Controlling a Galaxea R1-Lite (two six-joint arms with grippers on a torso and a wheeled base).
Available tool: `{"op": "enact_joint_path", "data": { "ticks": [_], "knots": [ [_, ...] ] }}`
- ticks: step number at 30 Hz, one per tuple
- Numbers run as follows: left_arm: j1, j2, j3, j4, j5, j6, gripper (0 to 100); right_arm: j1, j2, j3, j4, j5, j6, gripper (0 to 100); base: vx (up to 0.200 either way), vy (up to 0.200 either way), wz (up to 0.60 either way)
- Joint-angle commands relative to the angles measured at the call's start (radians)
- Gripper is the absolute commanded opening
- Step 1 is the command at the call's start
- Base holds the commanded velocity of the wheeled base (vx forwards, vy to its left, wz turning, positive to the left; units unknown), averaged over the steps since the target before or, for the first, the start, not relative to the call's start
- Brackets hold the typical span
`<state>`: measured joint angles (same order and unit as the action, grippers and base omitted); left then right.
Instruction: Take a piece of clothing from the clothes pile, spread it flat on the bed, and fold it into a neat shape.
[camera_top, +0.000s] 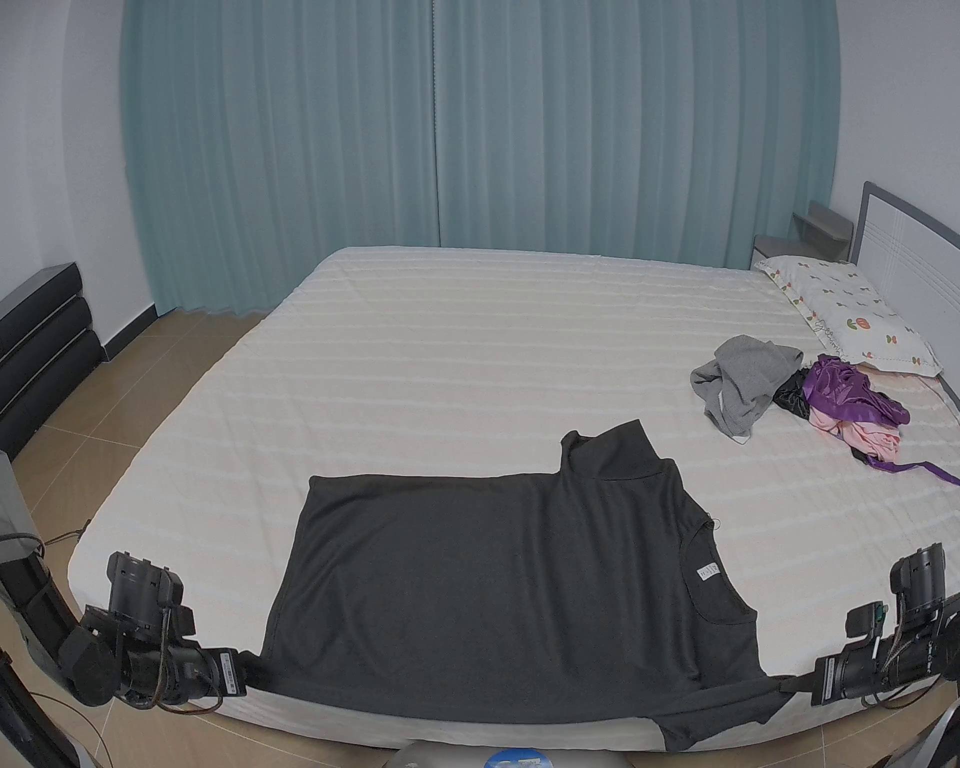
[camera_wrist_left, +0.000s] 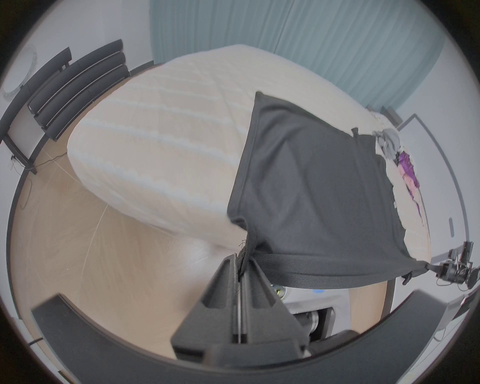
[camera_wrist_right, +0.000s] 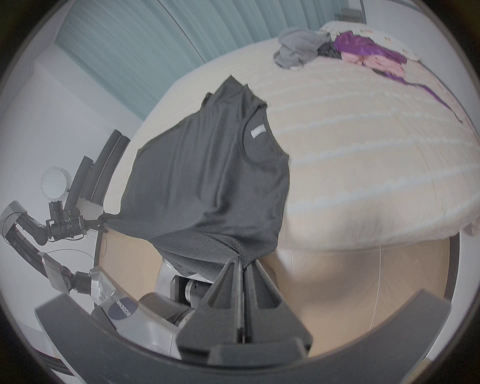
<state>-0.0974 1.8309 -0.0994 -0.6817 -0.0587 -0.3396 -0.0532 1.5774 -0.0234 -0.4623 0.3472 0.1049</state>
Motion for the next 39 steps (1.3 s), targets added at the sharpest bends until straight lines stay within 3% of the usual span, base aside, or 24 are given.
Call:
{"op": "enact_joint_path", "data": {
  "ticks": [1, 10, 25, 32, 34, 39],
  "knots": [
    [-0.001, -0.002, -0.068, -0.009, 0.000, -0.026, 0, -0.005, 0.033, -0.036, -0.038, 0.001, 0.001, 0, 0.000, 0.000, 0.00],
    [0.001, -0.021, -0.171, 0.001, 0.031, -0.027, 0, -0.005, 0.047, -0.147, -0.039, 0.001, 0.007, 0, 0.000, 0.000, 0.00],
    [-0.005, -0.005, -0.220, 0.039, 0.046, -0.021, 0, 0.004, 0.119, -0.207, -0.039, 0.001, 0.024, 0, 0.000, 0.000, 0.00],
    [-0.007, 0.021, -0.306, 0.129, 0.043, -0.029, 0, 0.003, 0.197, -0.263, -0.039, 0.004, 0.039, 0, 0.000, 0.000, 0.00],
    [-0.007, 0.041, -0.335, 0.168, 0.036, -0.030, 0, 0.007, 0.237, -0.305, -0.038, 0.019, 0.079, 0, 0.000, 0.000, 0.00],
    [-0.005, 0.093, -0.369, 0.175, 0.036, -0.030, 0, 0.007, 0.282, -0.340, -0.038, 0.029, 0.088, 0, 0.000, 0.000, 0.00]
  ]
}}
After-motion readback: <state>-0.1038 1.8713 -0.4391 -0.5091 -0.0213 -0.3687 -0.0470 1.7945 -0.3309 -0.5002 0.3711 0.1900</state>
